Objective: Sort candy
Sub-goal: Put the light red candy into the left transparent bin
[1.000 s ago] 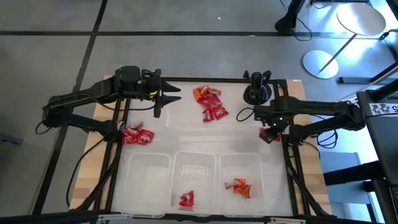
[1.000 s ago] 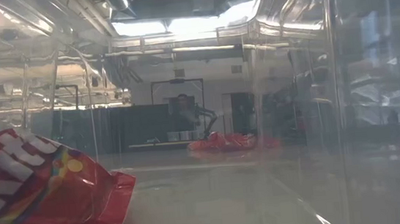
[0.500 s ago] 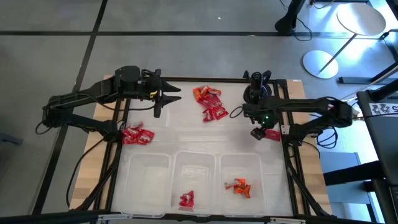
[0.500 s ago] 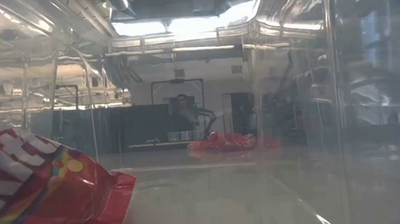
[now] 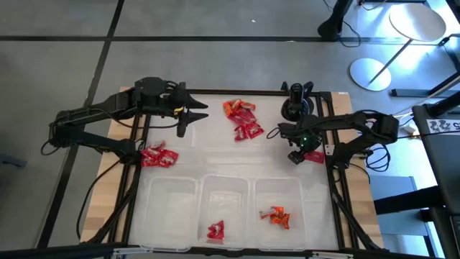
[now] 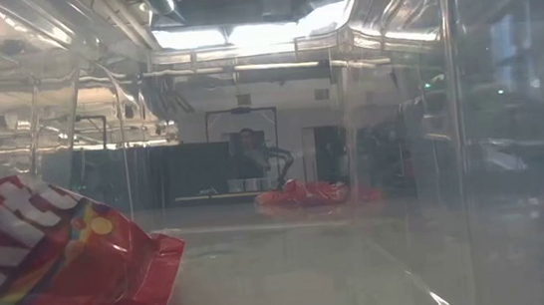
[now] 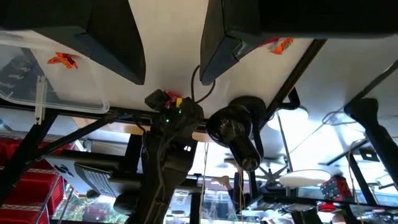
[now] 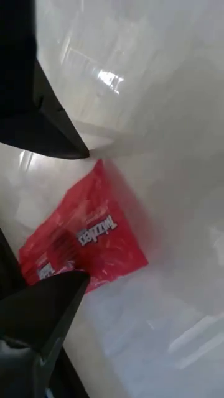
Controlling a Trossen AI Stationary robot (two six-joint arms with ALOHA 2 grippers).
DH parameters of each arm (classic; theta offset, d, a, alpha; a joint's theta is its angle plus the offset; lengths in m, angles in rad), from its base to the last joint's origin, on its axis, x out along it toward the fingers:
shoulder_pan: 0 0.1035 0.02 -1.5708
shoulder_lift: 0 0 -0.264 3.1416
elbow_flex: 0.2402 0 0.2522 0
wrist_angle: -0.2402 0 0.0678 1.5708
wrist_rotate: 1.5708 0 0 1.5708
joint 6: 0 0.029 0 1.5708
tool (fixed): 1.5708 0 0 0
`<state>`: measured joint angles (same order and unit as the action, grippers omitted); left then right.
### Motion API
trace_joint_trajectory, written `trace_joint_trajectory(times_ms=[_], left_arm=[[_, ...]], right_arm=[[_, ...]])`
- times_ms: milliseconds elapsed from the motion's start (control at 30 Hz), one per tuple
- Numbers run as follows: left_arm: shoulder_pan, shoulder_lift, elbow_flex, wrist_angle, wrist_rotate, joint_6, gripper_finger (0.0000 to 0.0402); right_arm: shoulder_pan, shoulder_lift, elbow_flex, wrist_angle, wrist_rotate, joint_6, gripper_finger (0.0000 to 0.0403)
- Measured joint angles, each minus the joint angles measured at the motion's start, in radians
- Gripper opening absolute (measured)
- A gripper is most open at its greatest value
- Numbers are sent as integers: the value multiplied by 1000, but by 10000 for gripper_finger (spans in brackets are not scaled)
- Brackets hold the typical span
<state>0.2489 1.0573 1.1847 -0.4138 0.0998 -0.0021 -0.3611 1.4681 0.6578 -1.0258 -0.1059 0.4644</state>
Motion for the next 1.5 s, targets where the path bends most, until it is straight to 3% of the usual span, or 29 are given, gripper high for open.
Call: trace_joint_trajectory(times_ms=[133, 233, 500, 567, 667, 1133, 1500], left_arm=[[0, 0, 0, 4, 0, 2, 143], [0, 0, 0, 4, 0, 2, 143], [0, 0, 0, 5, 0, 2, 143], [0, 0, 0, 6, 0, 2, 143], [0, 0, 0, 6, 0, 2, 143], [0, 0, 0, 4, 0, -34, 143], [0, 0, 0, 4, 0, -45, 143]], right_arm=[[0, -4, -33, 24, -1, 2, 293], [0, -4, -40, 41, -10, 1, 252], [2, -2, -24, 44, 4, 25, 47], [3, -1, 0, 20, 27, 27, 17], [15, -20, 49, 7, 85, 29, 26], [184, -125, 473, -282, 72, 81, 10], [339, -126, 758, -293, 219, 26, 7]])
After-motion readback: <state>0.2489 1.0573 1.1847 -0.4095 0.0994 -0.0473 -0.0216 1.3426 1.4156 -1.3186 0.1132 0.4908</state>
